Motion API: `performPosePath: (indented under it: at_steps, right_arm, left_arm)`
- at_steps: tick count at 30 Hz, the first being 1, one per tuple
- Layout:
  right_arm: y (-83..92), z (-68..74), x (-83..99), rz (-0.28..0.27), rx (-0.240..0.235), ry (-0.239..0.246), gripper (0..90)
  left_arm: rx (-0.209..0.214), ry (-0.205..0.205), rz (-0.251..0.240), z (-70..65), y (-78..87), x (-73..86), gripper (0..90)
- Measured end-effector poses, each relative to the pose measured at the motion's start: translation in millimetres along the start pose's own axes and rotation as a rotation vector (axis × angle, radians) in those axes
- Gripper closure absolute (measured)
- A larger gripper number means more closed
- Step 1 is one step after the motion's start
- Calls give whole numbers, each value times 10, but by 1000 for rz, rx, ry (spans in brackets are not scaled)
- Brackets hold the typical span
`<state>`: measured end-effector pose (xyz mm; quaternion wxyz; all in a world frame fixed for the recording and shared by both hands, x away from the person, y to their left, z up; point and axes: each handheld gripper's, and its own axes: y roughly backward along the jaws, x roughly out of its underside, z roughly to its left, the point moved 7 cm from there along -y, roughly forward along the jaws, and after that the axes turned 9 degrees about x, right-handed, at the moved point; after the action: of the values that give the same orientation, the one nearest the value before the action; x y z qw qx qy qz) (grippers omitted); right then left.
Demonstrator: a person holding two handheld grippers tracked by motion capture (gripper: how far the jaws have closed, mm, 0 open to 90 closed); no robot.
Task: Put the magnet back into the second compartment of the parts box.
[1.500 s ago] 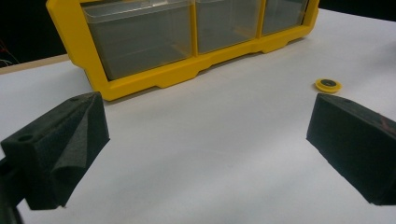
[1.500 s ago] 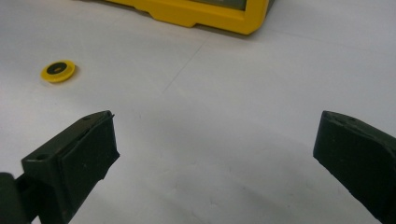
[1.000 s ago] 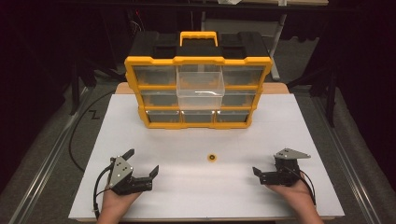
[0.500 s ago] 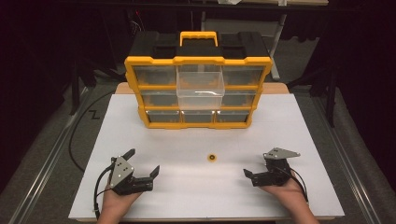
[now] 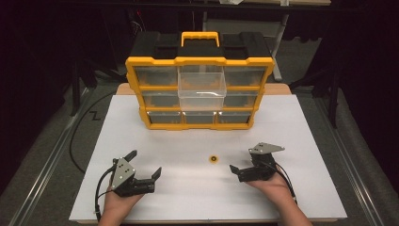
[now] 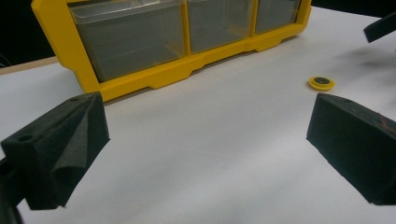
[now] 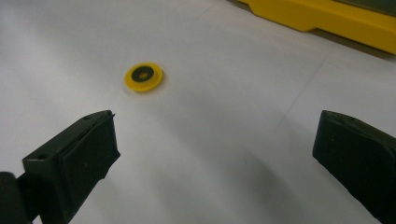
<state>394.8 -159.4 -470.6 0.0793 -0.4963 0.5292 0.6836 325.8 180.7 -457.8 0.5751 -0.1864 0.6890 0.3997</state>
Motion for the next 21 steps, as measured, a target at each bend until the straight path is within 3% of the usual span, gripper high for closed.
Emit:
performPosePath:
  at_steps: [14,18,21]
  right_arm:
    - [-383,211,-325,-14,-43,7,65]
    - [-449,242,-392,-22,-52,5,113]
    - [-497,285,-434,-35,-73,5,205]
  left_arm:
    - [5,-1,-1,-18,-13,6,2]
    - [7,-2,-4,-24,-10,5,2]
    - [9,-1,-4,-23,-12,7,2]
